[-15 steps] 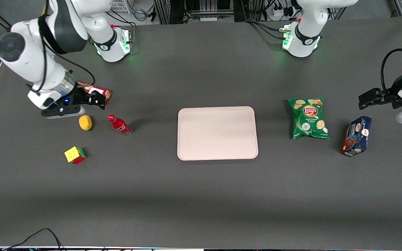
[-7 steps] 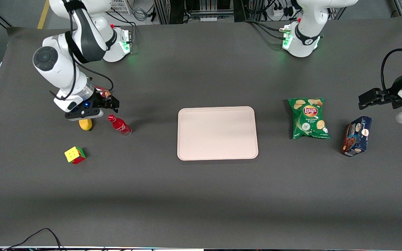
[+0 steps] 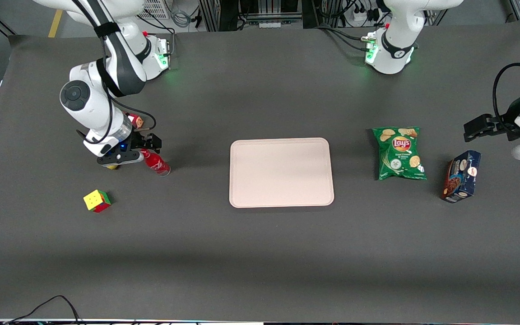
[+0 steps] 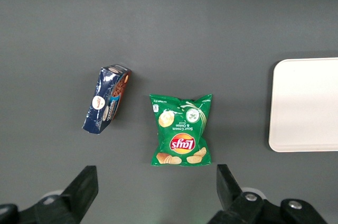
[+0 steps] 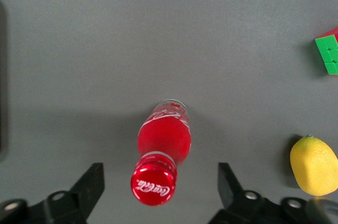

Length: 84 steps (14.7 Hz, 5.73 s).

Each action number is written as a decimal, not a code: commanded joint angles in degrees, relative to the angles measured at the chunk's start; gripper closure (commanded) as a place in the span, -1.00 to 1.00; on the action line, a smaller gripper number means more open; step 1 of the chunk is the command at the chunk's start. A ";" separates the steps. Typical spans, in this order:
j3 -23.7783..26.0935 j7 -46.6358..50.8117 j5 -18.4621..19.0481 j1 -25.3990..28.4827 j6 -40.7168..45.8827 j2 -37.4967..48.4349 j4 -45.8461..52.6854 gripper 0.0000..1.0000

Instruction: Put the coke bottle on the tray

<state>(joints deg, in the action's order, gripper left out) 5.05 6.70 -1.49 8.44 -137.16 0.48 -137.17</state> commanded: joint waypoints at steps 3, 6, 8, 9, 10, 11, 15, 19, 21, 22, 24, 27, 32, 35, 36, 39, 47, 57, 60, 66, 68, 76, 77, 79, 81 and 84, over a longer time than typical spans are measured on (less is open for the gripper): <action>0.40 -0.28 -0.09 -0.17 -0.03 -0.04 0.59 -0.63; 0.40 -0.28 -0.17 -0.17 -0.12 -0.13 0.68 -0.17; 0.40 -0.28 -0.18 -0.17 -0.12 -0.13 0.68 0.26; 0.40 -0.28 -0.18 -0.17 -0.12 -0.13 0.68 0.51; 0.40 -0.28 -0.18 -0.17 -0.12 -0.13 0.68 0.72; 0.40 -0.19 -0.18 -0.17 -0.12 -0.13 0.68 0.90; 0.31 -0.02 -0.18 -0.17 0.40 0.83 0.68 1.00; 0.31 0.42 -0.18 -0.17 9.69 4.52 5.14 1.00; 0.40 0.69 -0.18 -0.17 15.23 5.67 9.09 1.00; 0.40 0.86 -0.18 -0.17 18.30 5.85 11.29 1.00; 1.44 1.56 -0.18 -0.17 23.06 6.03 15.42 1.00; 3.64 4.19 -0.18 -0.17 29.21 5.76 21.92 1.00; 10.66 15.95 -0.26 -0.17 36.34 -0.55 35.98 1.00; 16.20 25.18 -0.26 -0.17 39.77 -7.84 46.52 1.00; 17.96 28.17 -0.18 -0.17 40.39 -10.30 49.69 1.00; 22.09 34.94 1.31 0.17 40.40 -16.98 54.63 1.00; 29.31 49.45 16.42 4.48 32.32 -37.11 61.67 1.00; 29.40 53.69 20.83 4.48 28.09 -40.29 58.69 1.00; 29.31 53.77 20.92 4.48 27.39 -40.47 58.16 1.00; 29.22 53.77 21.53 4.22 24.58 -40.47 56.32 0.96; 29.22 53.86 21.88 4.13 23.87 -40.56 55.70 0.77; 29.14 55.00 22.76 3.87 21.94 -40.56 54.64 -1.00; 29.14 55.26 23.11 3.87 21.85 -40.47 54.64 -1.00; 29.22 55.44 23.29 3.78 21.94 -40.38 54.64 -1.00; 29.31 55.01 23.20 3.34 22.11 -39.25 54.12 -1.00; 29.14 48.79 22.51 0.10 22.29 -33.46 49.91 -1.00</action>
<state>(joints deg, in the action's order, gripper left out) 33.51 59.66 20.44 11.93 -114.74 -39.37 -82.22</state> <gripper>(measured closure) 0.000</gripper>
